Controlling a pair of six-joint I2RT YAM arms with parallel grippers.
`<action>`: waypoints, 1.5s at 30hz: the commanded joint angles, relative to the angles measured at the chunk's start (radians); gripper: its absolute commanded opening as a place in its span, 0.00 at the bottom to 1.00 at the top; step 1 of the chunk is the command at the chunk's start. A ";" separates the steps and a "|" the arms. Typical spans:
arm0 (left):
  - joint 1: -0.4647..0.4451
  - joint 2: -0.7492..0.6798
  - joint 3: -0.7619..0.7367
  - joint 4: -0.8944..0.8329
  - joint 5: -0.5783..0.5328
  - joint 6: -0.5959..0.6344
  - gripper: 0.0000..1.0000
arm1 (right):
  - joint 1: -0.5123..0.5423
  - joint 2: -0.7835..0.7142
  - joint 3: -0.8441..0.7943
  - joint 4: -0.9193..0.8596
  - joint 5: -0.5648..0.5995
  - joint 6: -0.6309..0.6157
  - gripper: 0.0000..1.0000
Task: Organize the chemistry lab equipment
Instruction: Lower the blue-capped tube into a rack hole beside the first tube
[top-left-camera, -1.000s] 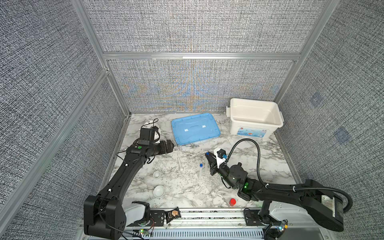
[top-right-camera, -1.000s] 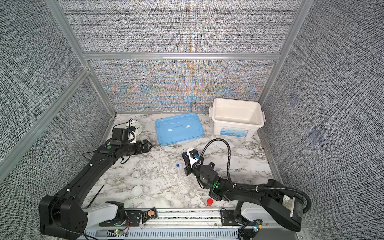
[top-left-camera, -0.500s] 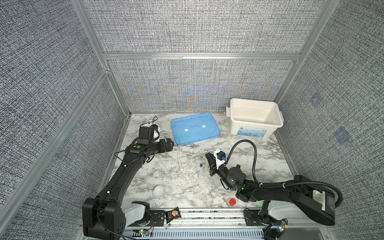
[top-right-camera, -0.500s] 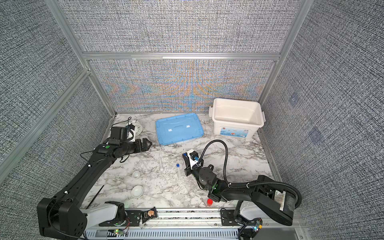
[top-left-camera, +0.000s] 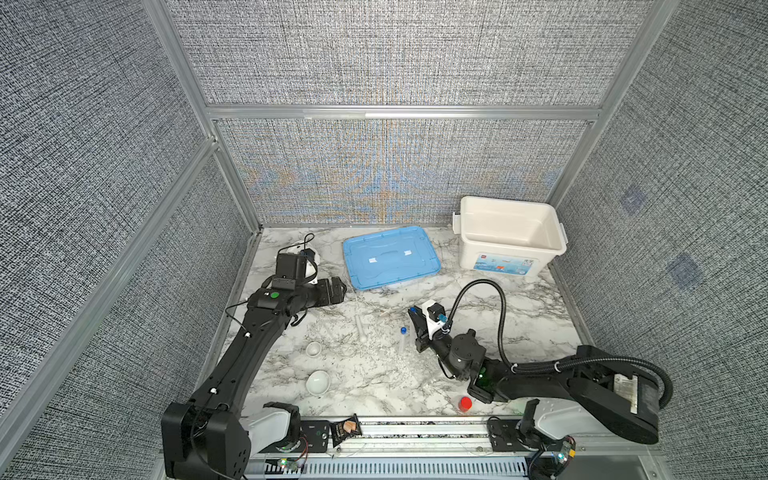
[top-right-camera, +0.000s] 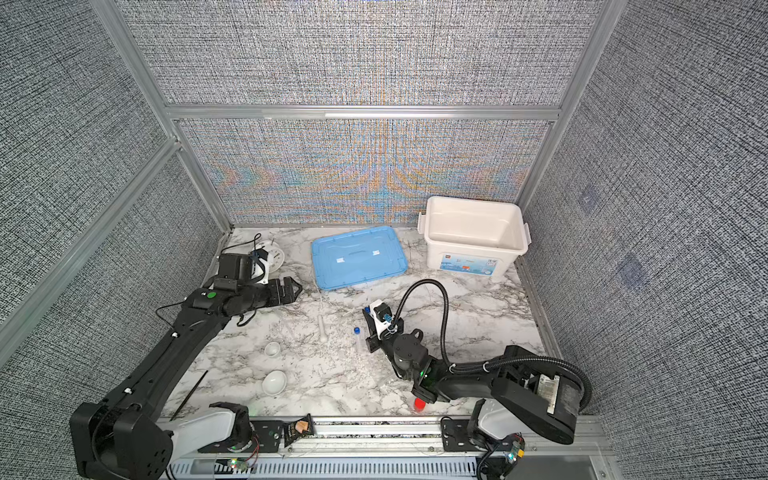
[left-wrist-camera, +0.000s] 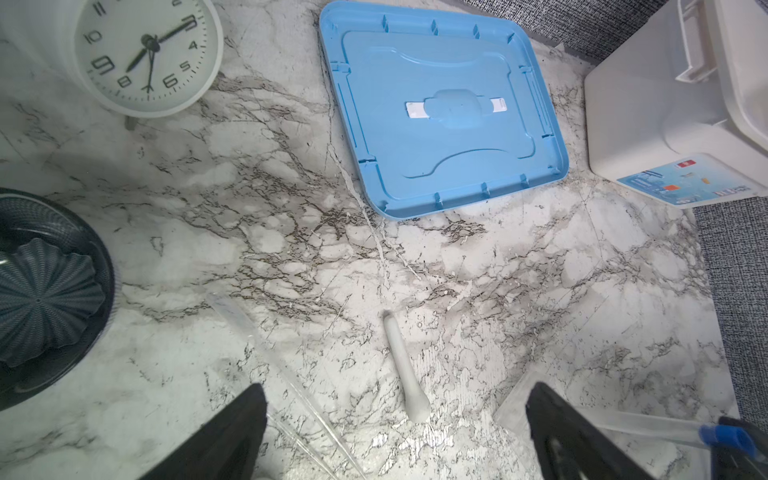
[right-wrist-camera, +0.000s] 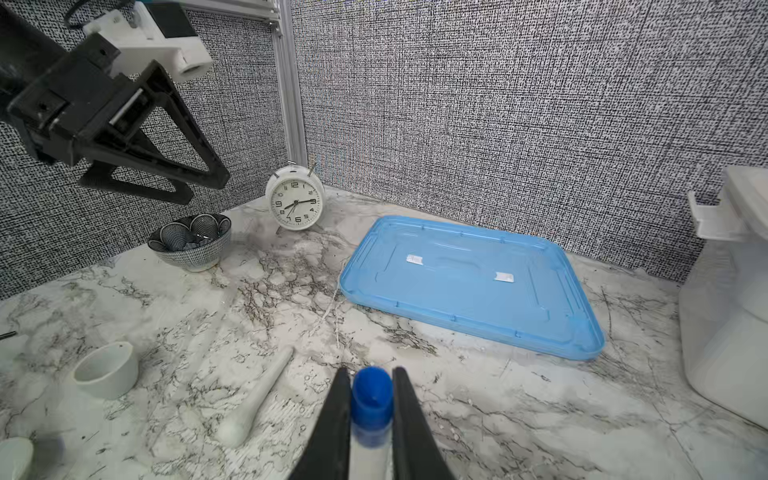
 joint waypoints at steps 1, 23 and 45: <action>0.000 -0.002 0.008 -0.013 -0.005 0.018 0.98 | 0.005 0.004 -0.004 0.052 0.013 0.004 0.17; -0.001 -0.006 -0.011 -0.005 -0.005 0.025 0.98 | 0.077 0.070 -0.049 0.166 0.132 -0.012 0.22; 0.000 -0.019 -0.019 0.016 -0.007 0.022 0.98 | 0.077 -0.219 0.021 -0.292 0.093 0.062 0.46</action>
